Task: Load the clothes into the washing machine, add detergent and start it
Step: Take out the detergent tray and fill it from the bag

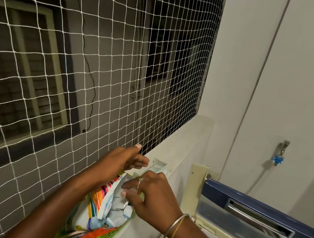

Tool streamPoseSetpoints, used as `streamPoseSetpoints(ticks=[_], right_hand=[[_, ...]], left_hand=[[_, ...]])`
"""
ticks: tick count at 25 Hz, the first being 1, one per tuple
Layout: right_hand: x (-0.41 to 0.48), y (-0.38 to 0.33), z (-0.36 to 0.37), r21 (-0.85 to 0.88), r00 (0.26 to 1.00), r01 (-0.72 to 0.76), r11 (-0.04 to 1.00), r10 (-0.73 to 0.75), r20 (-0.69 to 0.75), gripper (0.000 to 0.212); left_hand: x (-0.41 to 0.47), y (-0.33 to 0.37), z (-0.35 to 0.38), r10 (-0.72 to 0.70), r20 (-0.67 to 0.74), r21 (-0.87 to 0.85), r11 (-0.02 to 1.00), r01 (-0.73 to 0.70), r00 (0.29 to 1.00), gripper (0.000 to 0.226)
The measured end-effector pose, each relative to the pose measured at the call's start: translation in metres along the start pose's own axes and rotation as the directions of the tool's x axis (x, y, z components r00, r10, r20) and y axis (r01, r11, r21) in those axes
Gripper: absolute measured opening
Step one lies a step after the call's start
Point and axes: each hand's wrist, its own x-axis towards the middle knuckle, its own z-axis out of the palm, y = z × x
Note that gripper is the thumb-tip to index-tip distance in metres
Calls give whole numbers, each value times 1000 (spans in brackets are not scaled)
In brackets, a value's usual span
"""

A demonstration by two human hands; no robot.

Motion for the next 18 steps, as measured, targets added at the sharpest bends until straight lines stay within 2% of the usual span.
streamPoseSetpoints(ticks=[5, 9, 11, 13, 15, 18], right_hand=[[0, 17, -4, 272, 989, -113, 956, 134, -58, 18], [-1, 27, -13, 358, 985, -135, 924, 165, -54, 14], [-1, 35, -19, 407, 977, -162, 899, 205, -64, 12], [0, 45, -22, 444, 962, -199, 874, 260, -81, 9], [3, 57, -25, 525, 941, -248, 814, 332, -70, 8], [6, 76, -28, 693, 868, -359, 625, 496, 2, 13]], left_hand=[[20, 8, 16, 12, -91, -1, 1000, -12, 996, 47], [31, 13, 24, 104, -214, 85, 993, -88, 971, 43], [33, 17, 33, 178, -278, 158, 978, -138, 944, 44], [35, 24, 48, 259, -385, 175, 963, -205, 886, 40], [42, 27, 69, 294, -481, 122, 955, -269, 826, 38], [54, 17, 102, 204, -590, -53, 956, -290, 781, 32]])
